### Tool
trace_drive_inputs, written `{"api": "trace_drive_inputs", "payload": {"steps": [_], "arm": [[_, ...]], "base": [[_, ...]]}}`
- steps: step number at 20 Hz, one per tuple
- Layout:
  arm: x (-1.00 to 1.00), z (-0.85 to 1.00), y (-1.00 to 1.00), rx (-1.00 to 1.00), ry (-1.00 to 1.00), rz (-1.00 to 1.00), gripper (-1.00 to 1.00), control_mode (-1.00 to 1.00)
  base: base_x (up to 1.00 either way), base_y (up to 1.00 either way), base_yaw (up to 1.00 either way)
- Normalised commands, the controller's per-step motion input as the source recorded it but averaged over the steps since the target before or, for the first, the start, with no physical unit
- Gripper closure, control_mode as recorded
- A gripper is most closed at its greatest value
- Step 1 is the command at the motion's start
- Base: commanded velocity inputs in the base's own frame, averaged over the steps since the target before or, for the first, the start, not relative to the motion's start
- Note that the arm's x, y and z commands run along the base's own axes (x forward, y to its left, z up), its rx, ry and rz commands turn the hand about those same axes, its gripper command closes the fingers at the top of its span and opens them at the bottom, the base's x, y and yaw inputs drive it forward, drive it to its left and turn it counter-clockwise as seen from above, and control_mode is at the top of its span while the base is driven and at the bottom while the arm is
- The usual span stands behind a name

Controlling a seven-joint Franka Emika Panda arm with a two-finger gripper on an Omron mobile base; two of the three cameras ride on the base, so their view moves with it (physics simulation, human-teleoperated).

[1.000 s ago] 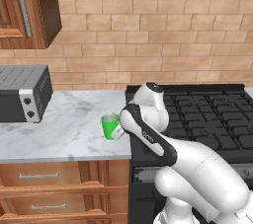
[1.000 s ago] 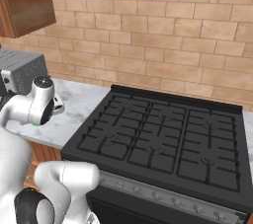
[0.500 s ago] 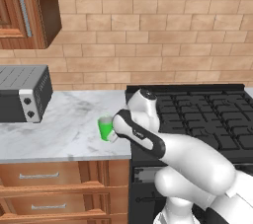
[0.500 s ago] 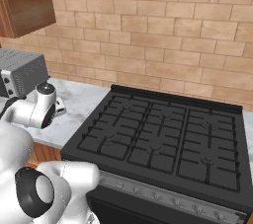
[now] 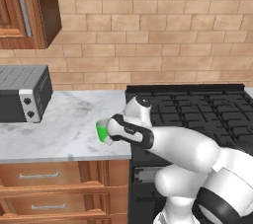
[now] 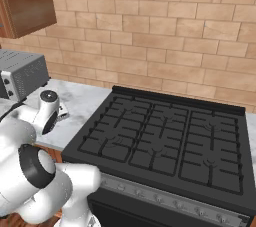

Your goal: Clear the mugs and bowl far away from the sink.

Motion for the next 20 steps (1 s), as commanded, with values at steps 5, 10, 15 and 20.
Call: {"api": "trace_drive_inputs", "payload": {"steps": [5, 10, 15, 20], "arm": [[0.22, -0.24, 0.0, 0.0, -0.04, 0.0, 1.0, -1.0], [0.2, -0.15, 0.0, 0.0, -0.04, 0.0, 1.0, -1.0], [0.1, -0.1, 0.02, 0.0, -0.02, 0.0, 1.0, -1.0], [0.06, -0.15, 0.01, 0.0, 0.0, 0.0, 1.0, -1.0]], "base": [[0.0, 0.0, 0.0], [0.0, 0.0, 0.0], [0.0, 0.0, 0.0], [0.0, 0.0, 0.0]]}}
